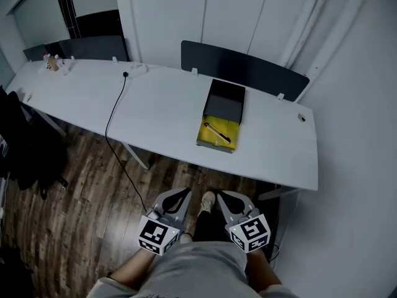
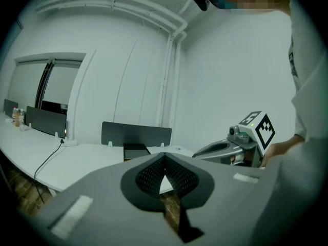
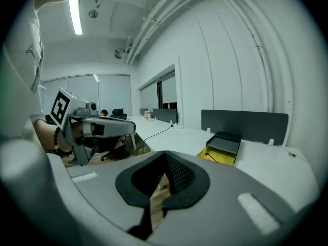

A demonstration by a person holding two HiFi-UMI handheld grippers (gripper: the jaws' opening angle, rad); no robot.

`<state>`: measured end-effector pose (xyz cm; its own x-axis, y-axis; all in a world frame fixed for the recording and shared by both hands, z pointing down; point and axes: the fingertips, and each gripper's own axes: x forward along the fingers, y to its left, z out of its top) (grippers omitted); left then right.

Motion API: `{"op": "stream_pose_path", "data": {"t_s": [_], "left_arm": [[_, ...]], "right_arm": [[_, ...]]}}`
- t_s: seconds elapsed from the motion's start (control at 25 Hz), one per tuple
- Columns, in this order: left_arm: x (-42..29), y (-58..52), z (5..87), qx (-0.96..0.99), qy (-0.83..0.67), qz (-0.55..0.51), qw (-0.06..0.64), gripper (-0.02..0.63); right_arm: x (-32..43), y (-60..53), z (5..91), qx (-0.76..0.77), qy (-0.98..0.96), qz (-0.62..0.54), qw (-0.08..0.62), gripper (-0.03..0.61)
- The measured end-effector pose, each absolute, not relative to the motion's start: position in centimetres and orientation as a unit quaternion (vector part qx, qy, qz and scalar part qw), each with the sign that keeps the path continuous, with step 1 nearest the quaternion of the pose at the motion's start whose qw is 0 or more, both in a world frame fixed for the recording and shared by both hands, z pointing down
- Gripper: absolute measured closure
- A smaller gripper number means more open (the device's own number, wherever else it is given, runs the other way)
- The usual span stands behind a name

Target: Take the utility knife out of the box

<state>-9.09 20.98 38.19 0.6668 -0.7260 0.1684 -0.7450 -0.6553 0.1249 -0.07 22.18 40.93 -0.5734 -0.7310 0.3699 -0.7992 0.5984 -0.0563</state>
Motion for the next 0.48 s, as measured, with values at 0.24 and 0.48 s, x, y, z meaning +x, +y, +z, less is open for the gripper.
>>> {"op": "stream_pose_path", "data": {"t_s": [0.24,0.48], "left_arm": [[-7.7,16.1,38.8,0.907,-0.406,0.058,0.095,0.614],[-6.0,10.1,39.2,0.904,-0.411,0.064,0.100,0.614]], "right_arm": [[1.1,17.1,41.6,0.428,-0.883,0.113,0.157,0.563],[2.4,10.8,41.8,0.416,-0.888,0.112,0.161,0.563]]}}
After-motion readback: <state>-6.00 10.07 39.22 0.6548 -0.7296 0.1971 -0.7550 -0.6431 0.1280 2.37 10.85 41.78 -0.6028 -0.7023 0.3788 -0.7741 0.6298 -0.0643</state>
